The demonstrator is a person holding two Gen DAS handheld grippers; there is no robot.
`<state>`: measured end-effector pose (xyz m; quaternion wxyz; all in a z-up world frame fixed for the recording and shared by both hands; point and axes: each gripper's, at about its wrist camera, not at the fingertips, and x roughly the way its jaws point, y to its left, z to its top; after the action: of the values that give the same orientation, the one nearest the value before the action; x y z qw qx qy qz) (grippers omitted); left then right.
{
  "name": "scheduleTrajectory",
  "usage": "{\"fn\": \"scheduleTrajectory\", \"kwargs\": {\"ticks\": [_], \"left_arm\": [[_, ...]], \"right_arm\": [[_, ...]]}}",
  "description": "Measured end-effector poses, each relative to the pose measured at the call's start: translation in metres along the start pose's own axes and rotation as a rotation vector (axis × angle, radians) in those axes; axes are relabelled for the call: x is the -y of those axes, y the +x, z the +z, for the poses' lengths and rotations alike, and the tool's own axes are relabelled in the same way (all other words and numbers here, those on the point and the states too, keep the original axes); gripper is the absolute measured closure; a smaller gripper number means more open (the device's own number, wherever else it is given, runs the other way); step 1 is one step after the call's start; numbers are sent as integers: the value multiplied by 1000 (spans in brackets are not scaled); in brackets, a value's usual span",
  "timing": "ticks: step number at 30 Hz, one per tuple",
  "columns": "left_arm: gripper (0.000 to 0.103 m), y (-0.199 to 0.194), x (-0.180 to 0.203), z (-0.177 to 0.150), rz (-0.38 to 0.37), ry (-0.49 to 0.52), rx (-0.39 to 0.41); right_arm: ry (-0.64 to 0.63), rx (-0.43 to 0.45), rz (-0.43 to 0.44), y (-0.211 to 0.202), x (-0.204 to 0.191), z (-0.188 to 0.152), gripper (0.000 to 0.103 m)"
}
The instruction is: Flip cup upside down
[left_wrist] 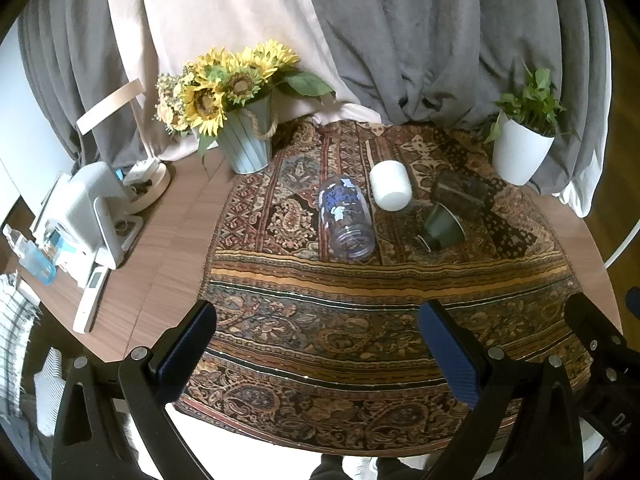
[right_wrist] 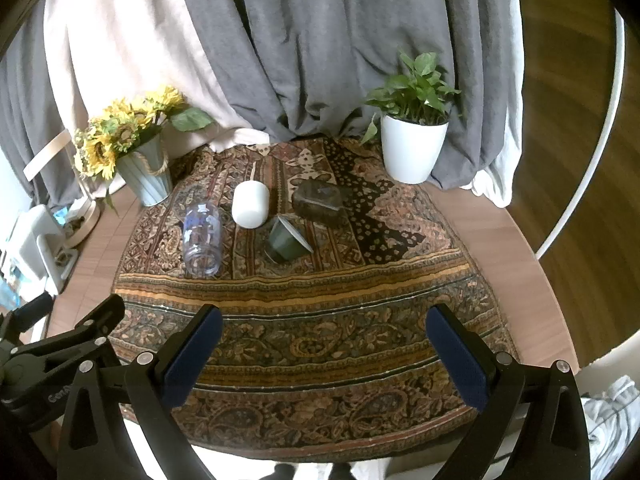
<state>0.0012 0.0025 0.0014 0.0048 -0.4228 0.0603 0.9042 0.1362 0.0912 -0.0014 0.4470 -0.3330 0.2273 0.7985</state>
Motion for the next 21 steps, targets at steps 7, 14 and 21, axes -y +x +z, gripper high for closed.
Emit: {"fn": "scheduleTrajectory", "kwargs": {"ticks": [7, 14, 21], "left_arm": [[0, 0, 0, 1, -10, 9, 1], [0, -1, -1, 1, -13, 18, 5], [0, 1, -2, 1, -29, 28, 3]], "right_arm": [[10, 1, -7, -1, -3, 5, 1], [19, 0, -14, -1, -3, 3, 1], [25, 1, -21, 0, -3, 2, 1]]}}
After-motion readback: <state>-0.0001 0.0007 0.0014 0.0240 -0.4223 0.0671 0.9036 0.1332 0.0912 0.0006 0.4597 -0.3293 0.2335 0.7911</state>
